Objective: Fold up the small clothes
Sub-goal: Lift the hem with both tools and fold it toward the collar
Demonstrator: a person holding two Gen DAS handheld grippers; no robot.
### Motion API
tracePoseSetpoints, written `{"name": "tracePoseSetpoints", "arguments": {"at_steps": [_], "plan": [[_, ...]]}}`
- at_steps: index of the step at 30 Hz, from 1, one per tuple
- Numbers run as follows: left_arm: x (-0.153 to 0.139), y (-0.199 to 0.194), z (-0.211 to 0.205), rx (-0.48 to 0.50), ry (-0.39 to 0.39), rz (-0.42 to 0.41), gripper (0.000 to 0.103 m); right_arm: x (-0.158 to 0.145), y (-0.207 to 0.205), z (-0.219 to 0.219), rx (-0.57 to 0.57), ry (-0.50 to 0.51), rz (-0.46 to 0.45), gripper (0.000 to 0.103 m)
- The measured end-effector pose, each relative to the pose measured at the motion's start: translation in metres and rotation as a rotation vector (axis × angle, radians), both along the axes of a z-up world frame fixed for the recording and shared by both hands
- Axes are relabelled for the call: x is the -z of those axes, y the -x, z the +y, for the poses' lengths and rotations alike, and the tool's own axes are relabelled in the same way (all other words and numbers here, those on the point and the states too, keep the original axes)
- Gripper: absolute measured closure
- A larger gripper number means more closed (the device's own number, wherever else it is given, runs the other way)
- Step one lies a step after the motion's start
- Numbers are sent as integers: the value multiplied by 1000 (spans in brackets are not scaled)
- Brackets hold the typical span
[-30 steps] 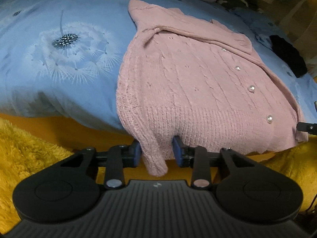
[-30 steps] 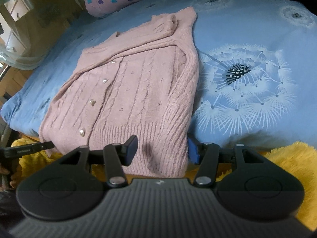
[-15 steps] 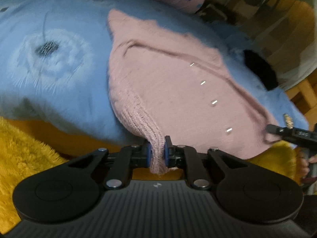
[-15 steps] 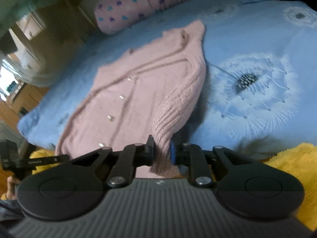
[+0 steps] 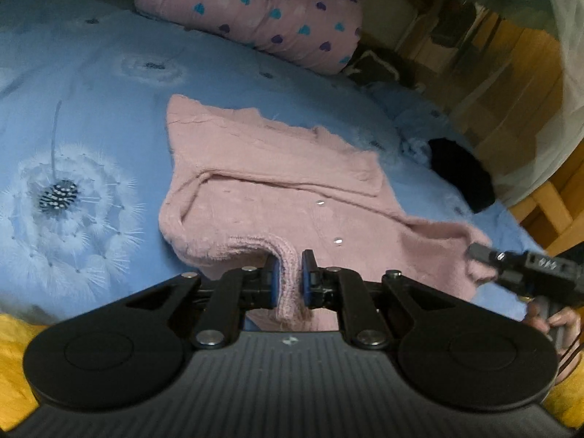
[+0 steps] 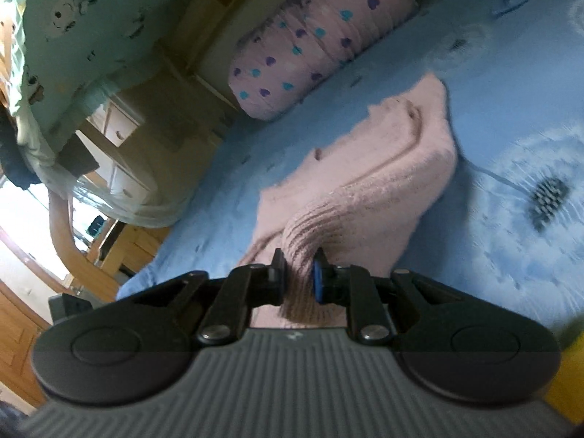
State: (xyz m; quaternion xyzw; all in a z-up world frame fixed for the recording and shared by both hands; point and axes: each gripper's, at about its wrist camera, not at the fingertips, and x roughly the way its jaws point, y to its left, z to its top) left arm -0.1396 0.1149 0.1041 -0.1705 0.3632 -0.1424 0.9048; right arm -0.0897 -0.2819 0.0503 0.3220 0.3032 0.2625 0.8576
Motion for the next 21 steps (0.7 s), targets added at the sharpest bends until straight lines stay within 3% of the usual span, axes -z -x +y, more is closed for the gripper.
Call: {"name": "tracePoseSetpoints", "arguments": {"at_steps": [7,16,21], "plan": [[-11,-20,17,-53,45,-30,89,-7,-19,-1,9,-38,-31,86],[-51,-78,25,-119,16,-133,90,-24,-58,-10,61,-97,-112,86],[-66,-126,20,-167,-43,-185,90,-28,-96,-16,112,-135,-144,86]]}}
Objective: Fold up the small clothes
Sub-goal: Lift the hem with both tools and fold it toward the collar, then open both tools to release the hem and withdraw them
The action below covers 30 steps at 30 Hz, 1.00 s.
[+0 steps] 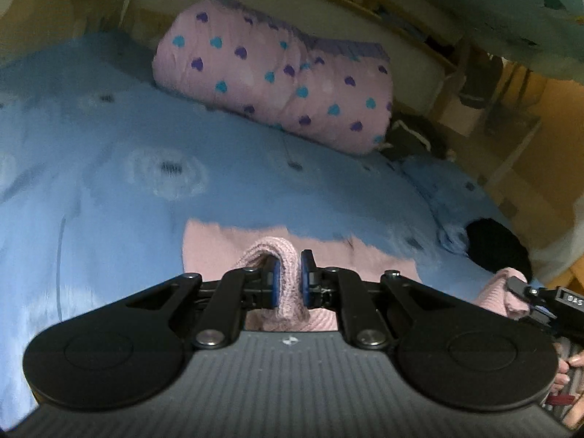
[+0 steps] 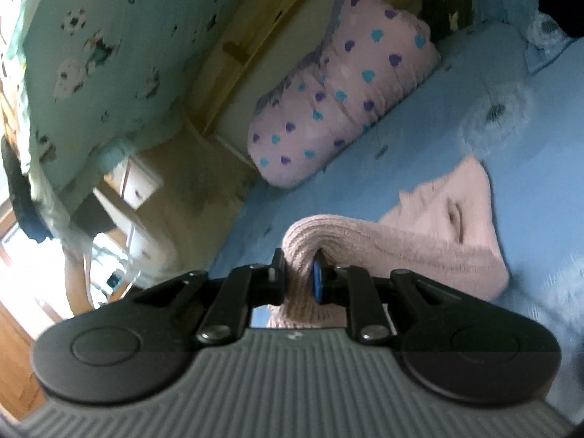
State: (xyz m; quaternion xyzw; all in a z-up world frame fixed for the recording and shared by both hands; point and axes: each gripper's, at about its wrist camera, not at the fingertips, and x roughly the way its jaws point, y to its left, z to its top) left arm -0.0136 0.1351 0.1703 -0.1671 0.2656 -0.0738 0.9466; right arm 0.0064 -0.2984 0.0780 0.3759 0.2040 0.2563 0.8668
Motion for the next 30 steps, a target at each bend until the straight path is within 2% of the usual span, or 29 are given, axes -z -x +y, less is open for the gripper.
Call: {"name": "tracePoseSetpoints", "arguments": {"at_steps": [5,11,17,21,26,30], "plan": [[-4,-48,-6,-38,-56,-46,90,-1,-43,-5,48,-2,-23,86],[6,-115,-12,-79,-124,-61,91,3,-95,-2,105,57,-46,86],[43,-168,-20,-107,-205,-27,91,29,-141,-1,159,89,-36,86],[73,-193,-17,-123,-266,24,91,49,-159,-1,197,123,-31,86],[100,-217,-13,-128,-280,68,91,76,-173,-5,242,125,37,86],[119,-223,-19,-124,-362,100,90,97,-182,-1,257,189,142,84]]}}
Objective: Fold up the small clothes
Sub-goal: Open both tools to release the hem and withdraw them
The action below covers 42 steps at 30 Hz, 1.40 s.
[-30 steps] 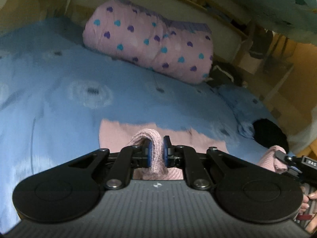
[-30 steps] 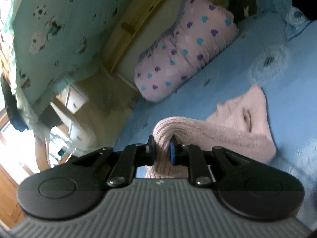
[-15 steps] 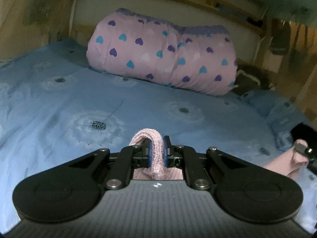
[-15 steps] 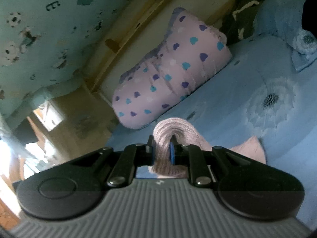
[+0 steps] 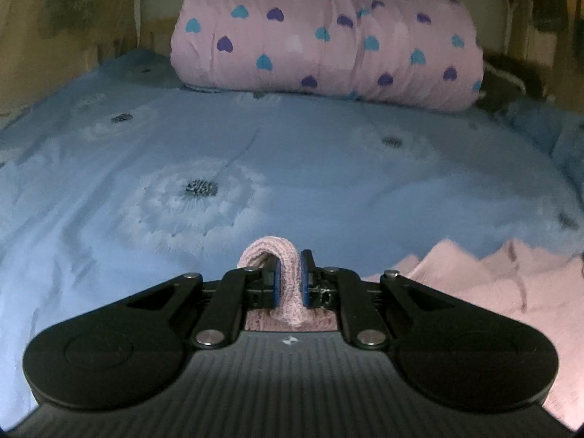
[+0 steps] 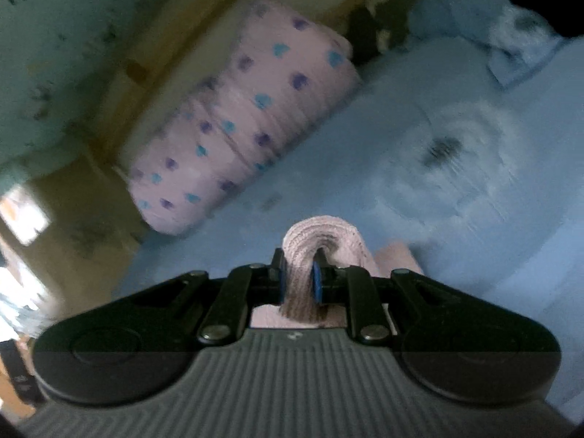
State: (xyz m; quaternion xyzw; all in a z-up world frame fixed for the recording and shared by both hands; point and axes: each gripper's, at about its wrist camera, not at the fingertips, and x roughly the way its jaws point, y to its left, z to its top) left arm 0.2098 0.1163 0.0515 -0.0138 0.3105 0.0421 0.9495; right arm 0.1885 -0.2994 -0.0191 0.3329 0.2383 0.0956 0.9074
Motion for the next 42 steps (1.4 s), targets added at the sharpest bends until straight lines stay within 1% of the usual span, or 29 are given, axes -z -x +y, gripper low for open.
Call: {"name": "tracePoseSetpoints", "arguments": {"at_steps": [2,4,7,9,11,14,16,17,18,19,20,21,23,25,29,32,35,38,40,42], "plan": [[4,0,-2,2,-23,7,89,6,-2,2,-4,14,42,84],[4,0,-3,2,-33,12,89,5,-2,3,-9,28,54,81],[1,3,-1,-5,-9,14,89,-2,1,7,-16,48,55,69],[-2,6,1,-11,8,17,89,-8,4,11,-24,72,50,55],[-6,9,2,-14,25,20,88,-16,6,16,-22,112,44,49],[-13,13,1,-9,42,12,85,-30,15,24,-13,183,22,48],[-18,15,0,-5,46,5,79,-39,23,30,-3,218,7,48],[-20,16,-1,-6,48,0,68,-44,27,33,2,234,-5,48],[-23,18,-2,-11,45,-11,52,-48,30,37,2,251,-20,48],[-25,21,-3,-17,39,-24,44,-52,32,42,-2,266,-33,48],[-28,25,-4,-25,28,-44,34,-55,32,47,-9,279,-43,48],[-31,28,-5,-31,18,-60,30,-58,30,53,-24,291,-49,48],[-35,33,-6,-36,0,-81,27,-63,22,67,-70,309,-49,48],[-37,36,-6,-37,10,-77,26,-64,12,84,-112,323,-47,48],[-31,38,-7,-25,45,-34,26,-58,-21,120,-236,317,-7,48],[-24,39,-13,-8,37,-1,25,-47,-45,146,-301,334,44,50],[-21,39,-18,6,27,13,25,-39,-60,167,-351,388,75,49],[-19,40,-19,11,28,21,26,-32,-70,182,-432,400,99,50],[-18,39,-17,3,35,28,25,-31,-73,190,-471,444,101,50],[-17,37,-15,-9,50,43,26,-28,-77,199,-491,520,103,50]]}}
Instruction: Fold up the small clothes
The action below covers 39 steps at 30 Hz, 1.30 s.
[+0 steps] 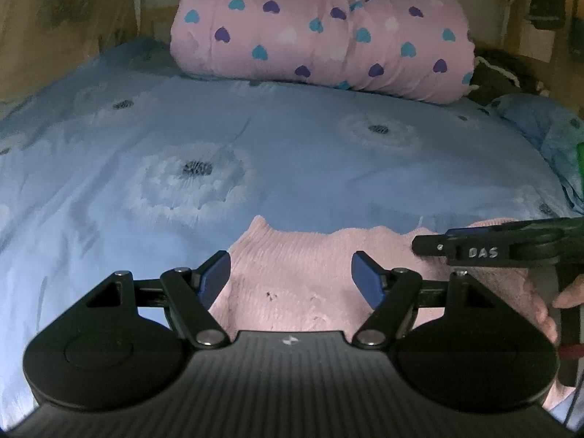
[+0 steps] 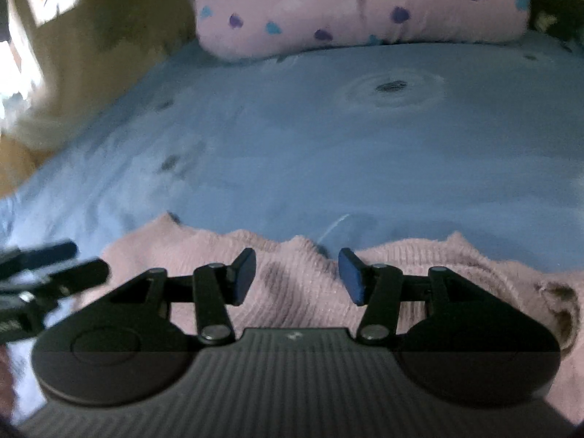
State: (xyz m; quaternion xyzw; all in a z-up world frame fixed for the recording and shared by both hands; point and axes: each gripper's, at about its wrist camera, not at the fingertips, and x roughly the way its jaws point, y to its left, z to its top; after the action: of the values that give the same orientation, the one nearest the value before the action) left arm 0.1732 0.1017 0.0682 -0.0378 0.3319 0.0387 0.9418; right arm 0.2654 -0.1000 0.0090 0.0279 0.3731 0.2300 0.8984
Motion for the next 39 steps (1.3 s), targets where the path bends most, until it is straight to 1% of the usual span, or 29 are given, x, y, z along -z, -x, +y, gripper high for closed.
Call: {"name": "tracePoseSetpoints", "arguments": {"at_steps": [2,3,4,5,8,9,10,12,13,14,15,16,18,19,21,22,24,27,29,31,33,35,36,39], "plan": [[3,-2,3,-11,13,19,26,4,-5,5,-13,46,-2,51],[4,-3,4,-15,17,29,25,5,-5,7,-22,53,-6,51],[6,-4,5,-19,18,34,26,6,-4,8,-35,61,-16,63],[6,-4,6,-23,18,37,25,5,-1,9,-46,77,-36,90],[7,-5,8,-34,24,41,26,-1,21,15,-106,127,-161,91],[8,-6,9,-37,27,43,26,-4,35,19,-119,172,-234,91],[8,-7,9,-38,28,46,26,-6,45,23,-122,218,-300,91],[12,-8,8,-38,22,56,25,-4,65,36,-116,359,-468,91],[14,-9,7,-36,15,63,25,-1,69,42,-99,429,-529,91],[16,-10,5,-33,3,71,25,3,69,48,-83,485,-558,89],[19,-11,4,-31,-12,79,25,7,64,52,-79,519,-550,87],[21,-12,3,-32,-29,86,25,8,59,52,-77,524,-524,85],[26,-15,4,-40,-51,101,25,3,50,43,-40,478,-481,73],[28,-16,5,-46,-50,110,25,-3,49,33,-6,428,-472,69],[30,-19,10,-63,-31,125,25,-19,49,6,63,272,-453,46],[31,-20,11,-69,-24,130,25,-24,49,-8,87,211,-439,43],[33,-21,14,-78,-18,133,26,-34,48,-42,140,92,-399,42],[33,-22,14,-83,-24,133,26,-33,50,-79,175,-5,-328,43],[34,-22,14,-84,-28,135,26,-29,55,-105,171,-72,-262,43],[35,-23,13,-90,-40,137,26,-23,60,-122,164,-112,-195,43],[38,-25,13,-97,-52,144,25,-14,58,-134,157,-111,-111,43],[39,-26,14,-105,-58,146,25,1,52,-141,234,-56,-56,44],[40,-26,14,-108,-60,147,25,7,47,-147,288,-34,-54,46],[42,-28,16,-111,-67,150,22,11,37,-163,391,-96,-90,46]]}}
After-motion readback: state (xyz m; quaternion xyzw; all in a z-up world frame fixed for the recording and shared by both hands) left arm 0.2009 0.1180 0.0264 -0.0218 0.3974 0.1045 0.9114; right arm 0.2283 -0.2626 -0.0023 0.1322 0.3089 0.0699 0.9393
